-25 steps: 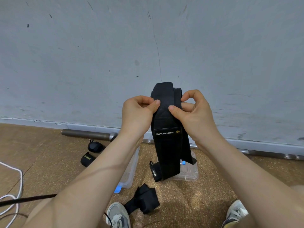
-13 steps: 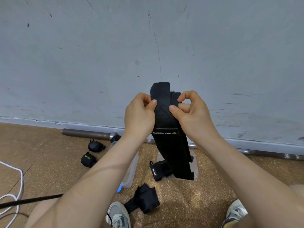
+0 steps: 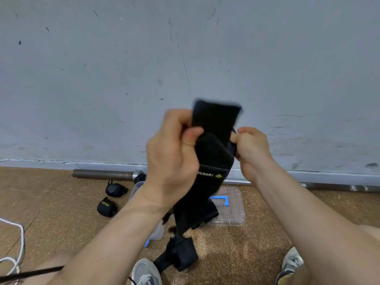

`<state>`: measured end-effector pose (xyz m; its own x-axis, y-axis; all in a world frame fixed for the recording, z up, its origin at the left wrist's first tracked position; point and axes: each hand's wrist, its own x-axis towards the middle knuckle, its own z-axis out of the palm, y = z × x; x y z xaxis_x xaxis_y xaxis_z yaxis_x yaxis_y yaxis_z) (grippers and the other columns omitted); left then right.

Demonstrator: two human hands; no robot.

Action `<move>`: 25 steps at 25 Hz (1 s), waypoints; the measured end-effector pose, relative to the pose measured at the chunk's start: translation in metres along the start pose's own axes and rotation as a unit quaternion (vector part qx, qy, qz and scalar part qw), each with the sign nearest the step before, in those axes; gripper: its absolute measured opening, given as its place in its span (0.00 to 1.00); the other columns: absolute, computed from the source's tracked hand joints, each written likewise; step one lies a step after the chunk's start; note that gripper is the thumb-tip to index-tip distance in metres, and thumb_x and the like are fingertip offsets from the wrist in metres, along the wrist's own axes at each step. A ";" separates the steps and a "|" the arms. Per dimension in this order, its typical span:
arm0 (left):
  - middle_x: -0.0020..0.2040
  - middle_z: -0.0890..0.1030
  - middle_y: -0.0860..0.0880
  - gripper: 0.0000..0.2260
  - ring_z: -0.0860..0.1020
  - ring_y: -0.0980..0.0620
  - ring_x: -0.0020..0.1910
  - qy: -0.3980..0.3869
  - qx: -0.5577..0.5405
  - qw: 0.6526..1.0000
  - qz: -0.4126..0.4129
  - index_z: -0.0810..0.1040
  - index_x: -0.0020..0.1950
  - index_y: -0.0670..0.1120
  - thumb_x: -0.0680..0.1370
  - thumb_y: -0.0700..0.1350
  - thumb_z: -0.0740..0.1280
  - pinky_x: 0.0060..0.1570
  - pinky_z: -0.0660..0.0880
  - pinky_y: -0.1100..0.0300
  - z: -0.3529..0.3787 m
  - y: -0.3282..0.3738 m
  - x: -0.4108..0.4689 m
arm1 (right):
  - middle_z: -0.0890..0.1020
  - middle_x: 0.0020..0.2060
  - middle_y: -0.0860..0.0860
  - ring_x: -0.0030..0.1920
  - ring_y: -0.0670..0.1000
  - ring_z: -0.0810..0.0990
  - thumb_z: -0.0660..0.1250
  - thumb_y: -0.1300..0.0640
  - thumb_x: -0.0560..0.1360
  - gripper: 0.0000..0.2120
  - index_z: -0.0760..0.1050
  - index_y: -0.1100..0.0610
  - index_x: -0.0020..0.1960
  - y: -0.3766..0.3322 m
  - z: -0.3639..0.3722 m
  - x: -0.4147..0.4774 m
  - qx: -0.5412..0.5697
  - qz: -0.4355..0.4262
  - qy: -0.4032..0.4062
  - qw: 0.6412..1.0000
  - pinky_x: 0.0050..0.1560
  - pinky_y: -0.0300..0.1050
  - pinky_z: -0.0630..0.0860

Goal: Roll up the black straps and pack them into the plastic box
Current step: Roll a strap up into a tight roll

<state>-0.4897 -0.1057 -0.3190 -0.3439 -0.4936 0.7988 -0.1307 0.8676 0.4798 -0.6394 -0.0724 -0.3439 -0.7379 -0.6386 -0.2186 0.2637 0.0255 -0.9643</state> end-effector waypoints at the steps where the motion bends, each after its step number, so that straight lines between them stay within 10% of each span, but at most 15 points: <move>1: 0.38 0.77 0.57 0.08 0.74 0.61 0.36 0.005 -0.051 0.996 -0.074 0.71 0.44 0.53 0.78 0.40 0.63 0.40 0.72 0.67 0.000 0.000 0.005 | 0.80 0.45 0.56 0.40 0.54 0.76 0.66 0.69 0.74 0.13 0.69 0.52 0.46 -0.002 -0.002 0.000 -0.014 -0.023 -0.012 1.000 0.39 0.47 0.74; 5: 0.35 0.82 0.50 0.08 0.81 0.52 0.37 -0.039 -0.204 0.908 -0.363 0.77 0.44 0.46 0.81 0.37 0.63 0.41 0.78 0.53 0.008 -0.030 0.013 | 0.87 0.43 0.52 0.39 0.54 0.84 0.64 0.70 0.77 0.16 0.65 0.50 0.50 -0.008 0.000 -0.018 -0.074 -0.115 -0.153 0.979 0.43 0.53 0.81; 17: 0.44 0.84 0.41 0.04 0.83 0.42 0.46 0.006 -0.141 0.905 -0.402 0.81 0.47 0.44 0.79 0.42 0.68 0.51 0.80 0.43 0.010 -0.039 0.007 | 0.87 0.46 0.55 0.47 0.64 0.84 0.60 0.75 0.76 0.19 0.66 0.49 0.49 -0.002 0.008 -0.031 -0.052 -0.144 -0.186 0.970 0.48 0.58 0.79; 25: 0.42 0.84 0.40 0.04 0.83 0.41 0.44 0.021 -0.128 0.903 -0.411 0.81 0.43 0.47 0.77 0.45 0.70 0.49 0.81 0.43 0.011 -0.046 0.008 | 0.86 0.48 0.56 0.32 0.44 0.81 0.59 0.77 0.76 0.18 0.66 0.54 0.48 -0.005 0.011 -0.037 -0.015 -0.121 -0.196 0.973 0.28 0.32 0.72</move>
<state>-0.4969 -0.1483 -0.3389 -0.1927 -0.9703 0.1462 -0.1046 0.1685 0.9801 -0.6070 -0.0573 -0.3298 -0.4803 -0.8730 0.0841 0.0890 -0.1439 -0.9856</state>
